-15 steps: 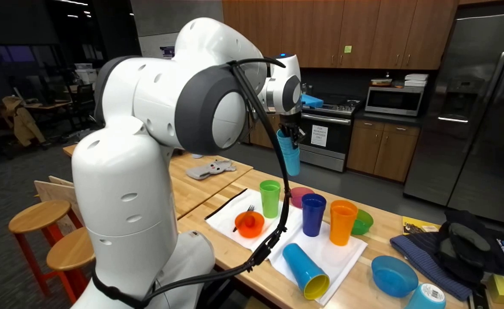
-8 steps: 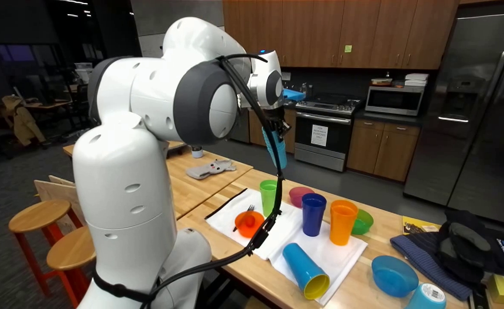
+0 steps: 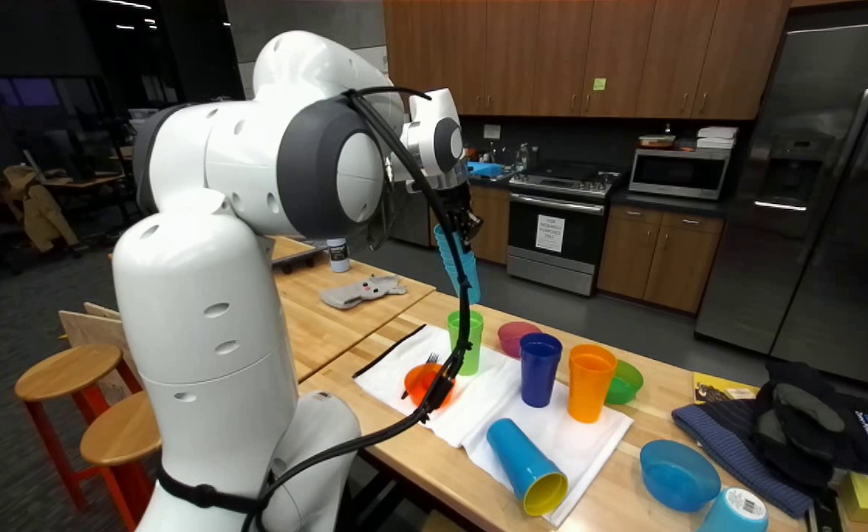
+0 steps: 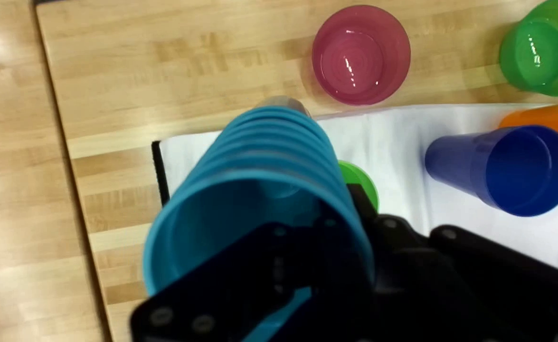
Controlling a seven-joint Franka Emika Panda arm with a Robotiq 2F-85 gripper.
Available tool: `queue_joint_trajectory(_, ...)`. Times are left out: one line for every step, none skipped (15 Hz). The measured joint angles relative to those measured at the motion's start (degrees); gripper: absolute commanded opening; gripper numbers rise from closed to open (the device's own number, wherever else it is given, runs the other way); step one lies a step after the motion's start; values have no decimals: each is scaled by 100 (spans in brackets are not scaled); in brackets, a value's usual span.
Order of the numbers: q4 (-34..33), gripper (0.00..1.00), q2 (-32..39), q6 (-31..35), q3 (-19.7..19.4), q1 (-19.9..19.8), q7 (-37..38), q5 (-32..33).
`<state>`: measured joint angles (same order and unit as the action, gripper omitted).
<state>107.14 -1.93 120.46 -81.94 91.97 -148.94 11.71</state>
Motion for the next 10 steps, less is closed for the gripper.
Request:
queue_joint_trajectory(-31,2,35,-142,9,29,0,2)
queue_joint_trajectory(-57,2,62,-260,25,57,0,2)
queue_joint_trajectory(-74,2,86,-344,45,82,0,2)
queue_joint_trajectory(-83,2,92,-405,65,105,0,3)
queue_joint_trajectory(-84,2,92,-447,83,128,-1,3)
queue_joint_trajectory(-83,2,92,-473,99,151,-1,2)
queue_joint_trajectory(-81,2,92,-481,113,170,-1,2)
queue_joint_trajectory(-80,2,88,-490,127,183,-4,8)
queue_joint_trajectory(-78,2,88,-494,135,197,-4,7)
queue_joint_trajectory(-73,2,84,-494,145,204,-4,7)
